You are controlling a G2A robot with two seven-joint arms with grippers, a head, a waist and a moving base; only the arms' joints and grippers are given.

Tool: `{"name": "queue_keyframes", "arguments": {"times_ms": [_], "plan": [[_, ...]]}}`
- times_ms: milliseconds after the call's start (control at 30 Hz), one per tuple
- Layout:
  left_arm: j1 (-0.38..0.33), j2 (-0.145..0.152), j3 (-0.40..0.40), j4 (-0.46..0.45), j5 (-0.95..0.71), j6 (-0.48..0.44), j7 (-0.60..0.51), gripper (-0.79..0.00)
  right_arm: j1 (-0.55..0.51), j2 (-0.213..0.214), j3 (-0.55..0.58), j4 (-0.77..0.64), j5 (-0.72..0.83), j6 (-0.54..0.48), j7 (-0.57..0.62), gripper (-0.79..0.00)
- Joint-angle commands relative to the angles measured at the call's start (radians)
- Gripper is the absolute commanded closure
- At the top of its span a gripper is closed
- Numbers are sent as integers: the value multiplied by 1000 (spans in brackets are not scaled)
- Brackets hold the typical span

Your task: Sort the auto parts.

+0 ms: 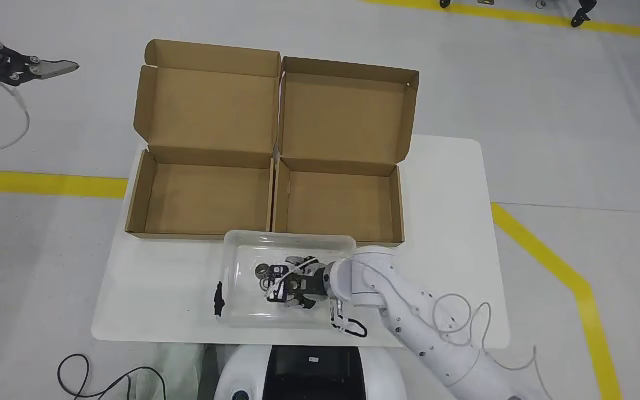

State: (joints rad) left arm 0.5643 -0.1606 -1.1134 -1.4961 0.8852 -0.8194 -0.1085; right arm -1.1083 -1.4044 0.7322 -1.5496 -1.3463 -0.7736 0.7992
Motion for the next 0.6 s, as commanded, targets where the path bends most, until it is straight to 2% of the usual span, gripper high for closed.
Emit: {"name": "queue_keyframes", "arguments": {"times_ms": [0, 133, 200, 233, 267, 300, 567], "plan": [[0, 0, 0, 0, 0, 0, 0, -785, 7, -1, -7, 10, 0, 6, 0, -539], [0, 0, 0, 0, 0, 0, 0, -785, 16, -1, -17, 17, 1, 13, -6, -326], [0, 0, 0, 0, 0, 0, 0, -785, 18, 0, -19, 21, 0, 15, -7, -172], [0, 0, 0, 0, 0, 0, 0, -785, 19, 0, -20, 21, -1, 17, -8, -139], [0, 0, 0, 0, 0, 0, 0, -785, 19, 1, -20, 19, -1, 19, -10, -52], [0, 0, 0, 0, 0, 0, 0, -785, 19, 2, -20, 15, -1, 19, -20, 0], [0, 0, 0, 0, 0, 0, 0, -785, -15, 23, 36, -10, -6, -1, -245, 0]]}}
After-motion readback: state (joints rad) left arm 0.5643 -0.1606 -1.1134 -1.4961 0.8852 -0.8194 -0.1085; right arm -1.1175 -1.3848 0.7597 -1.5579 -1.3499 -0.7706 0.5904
